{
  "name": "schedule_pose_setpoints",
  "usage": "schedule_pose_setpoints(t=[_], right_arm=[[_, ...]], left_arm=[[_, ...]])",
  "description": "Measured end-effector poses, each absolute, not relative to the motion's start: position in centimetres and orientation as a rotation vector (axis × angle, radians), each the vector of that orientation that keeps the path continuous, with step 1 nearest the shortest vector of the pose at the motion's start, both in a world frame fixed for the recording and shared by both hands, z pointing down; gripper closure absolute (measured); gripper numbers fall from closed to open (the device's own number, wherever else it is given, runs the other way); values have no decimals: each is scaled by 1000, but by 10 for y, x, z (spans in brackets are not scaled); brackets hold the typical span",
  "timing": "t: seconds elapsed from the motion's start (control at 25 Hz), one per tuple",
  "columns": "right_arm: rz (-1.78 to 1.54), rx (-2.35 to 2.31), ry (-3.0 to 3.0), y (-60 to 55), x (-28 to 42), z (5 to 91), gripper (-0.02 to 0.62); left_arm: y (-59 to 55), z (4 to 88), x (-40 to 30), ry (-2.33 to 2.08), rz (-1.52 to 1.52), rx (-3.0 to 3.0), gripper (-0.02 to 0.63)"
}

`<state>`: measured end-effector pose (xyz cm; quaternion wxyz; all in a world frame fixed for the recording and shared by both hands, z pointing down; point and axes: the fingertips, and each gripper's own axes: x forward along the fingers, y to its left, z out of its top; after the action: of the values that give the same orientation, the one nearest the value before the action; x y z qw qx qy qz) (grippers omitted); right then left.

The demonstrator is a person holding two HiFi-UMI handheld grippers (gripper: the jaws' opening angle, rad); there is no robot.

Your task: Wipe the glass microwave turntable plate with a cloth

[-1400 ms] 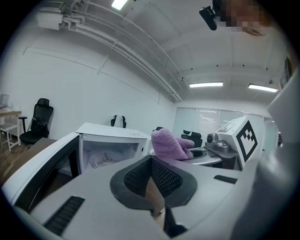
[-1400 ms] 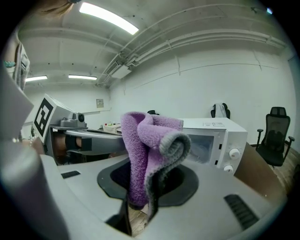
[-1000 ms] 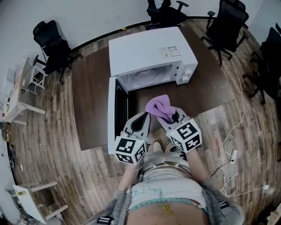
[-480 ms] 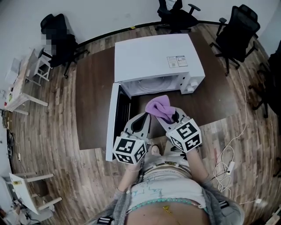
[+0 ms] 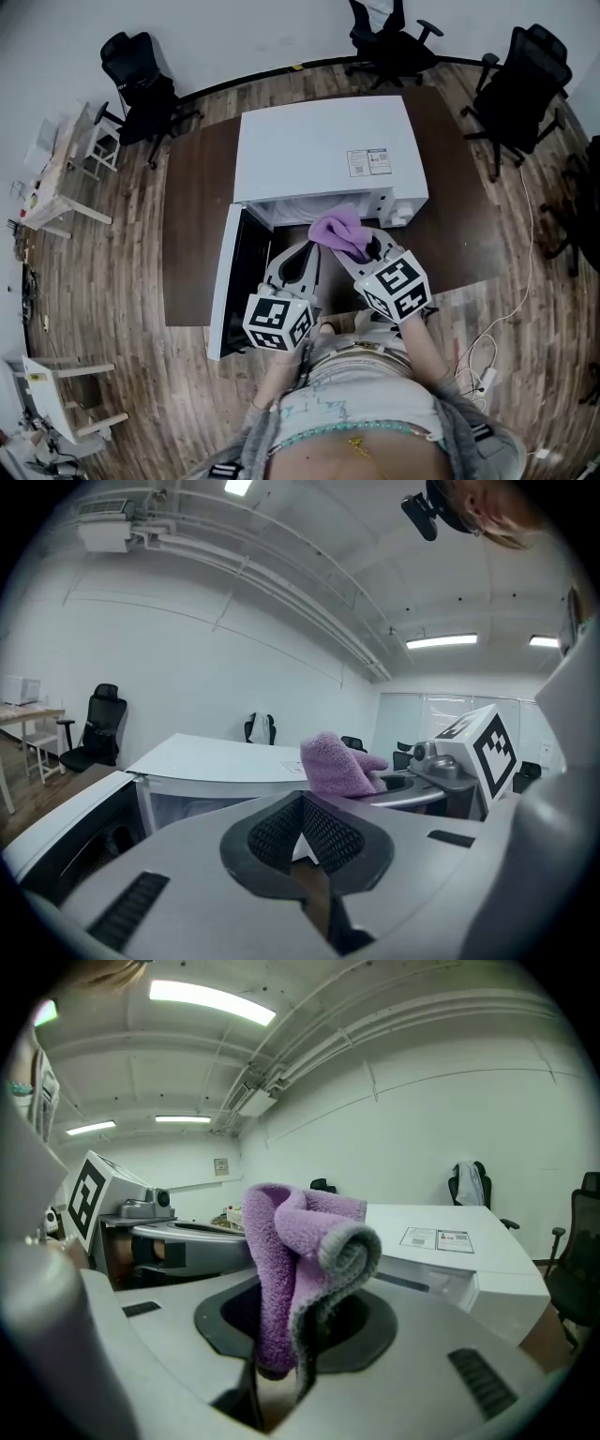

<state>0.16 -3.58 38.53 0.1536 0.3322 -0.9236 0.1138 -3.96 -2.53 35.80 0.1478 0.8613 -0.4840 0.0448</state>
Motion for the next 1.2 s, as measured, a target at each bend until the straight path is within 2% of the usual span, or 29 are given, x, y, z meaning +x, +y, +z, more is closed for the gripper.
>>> schedule_pose_setpoints(t=[0.72, 1.2], right_arm=[[359, 712, -2697, -62, 49, 407, 480], [397, 800, -2665, -84, 36, 411, 480]], left_arm=[[-45, 373, 10, -1534, 126, 2325, 595], [-75, 379, -4, -1435, 146, 2349, 595]])
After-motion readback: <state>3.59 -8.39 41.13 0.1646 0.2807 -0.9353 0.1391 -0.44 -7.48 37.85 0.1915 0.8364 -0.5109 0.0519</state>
